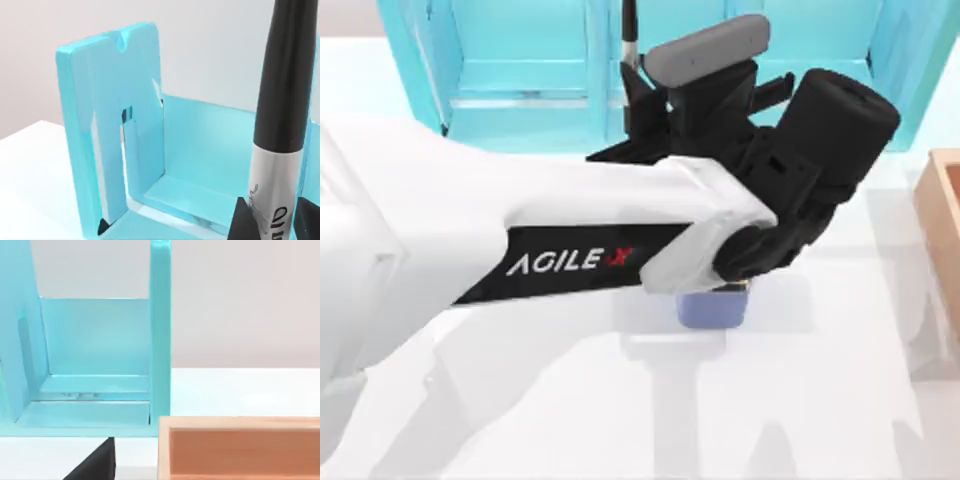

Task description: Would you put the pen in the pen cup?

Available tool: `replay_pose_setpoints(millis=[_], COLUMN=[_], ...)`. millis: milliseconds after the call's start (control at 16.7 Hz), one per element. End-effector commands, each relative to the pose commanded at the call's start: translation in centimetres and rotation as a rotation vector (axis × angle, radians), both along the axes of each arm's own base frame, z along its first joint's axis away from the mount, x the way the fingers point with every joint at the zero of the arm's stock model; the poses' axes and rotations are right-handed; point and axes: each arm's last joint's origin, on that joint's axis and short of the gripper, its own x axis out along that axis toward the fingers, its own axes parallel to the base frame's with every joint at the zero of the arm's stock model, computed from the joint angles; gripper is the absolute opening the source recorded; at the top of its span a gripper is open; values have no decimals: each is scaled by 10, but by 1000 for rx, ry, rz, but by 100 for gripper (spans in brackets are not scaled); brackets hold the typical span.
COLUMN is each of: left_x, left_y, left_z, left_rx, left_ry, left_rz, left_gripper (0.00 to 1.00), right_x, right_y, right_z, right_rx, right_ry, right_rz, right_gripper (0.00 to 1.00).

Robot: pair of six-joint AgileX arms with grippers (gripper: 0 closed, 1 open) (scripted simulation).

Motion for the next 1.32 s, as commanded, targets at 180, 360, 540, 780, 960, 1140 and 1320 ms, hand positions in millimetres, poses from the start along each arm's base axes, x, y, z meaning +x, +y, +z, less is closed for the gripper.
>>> replay_pose_setpoints(millis=[180, 360, 540, 780, 960, 1140, 1320], left_x=[-50, -77, -79, -65, -67, -72, -75], left_y=[-46, -66, -67, -86, -81, -73, -66], left_z=[-10, -14, -15, -24, -20, -23, -19], left_rx=[11, 8, 7, -256, -195, -58, 5], left_ry=[-48, -67, -69, -173, -149, -91, -68], left_rz=[-50, -83, -87, -111, -102, -98, -89], left_gripper=[0, 0, 0, 0, 0, 0, 0], right_x=[0, 0, 0, 0, 0, 0, 0], right_y=[0, 0, 0, 0, 0, 0, 0], right_z=[0, 0, 0, 0, 0, 0, 0], right_rx=[0, 0, 0, 0, 0, 0, 0], right_ry=[0, 0, 0, 0, 0, 0, 0], right_rz=[0, 0, 0, 0, 0, 0, 0], right_gripper=[100, 100, 100, 100, 100, 100, 100])
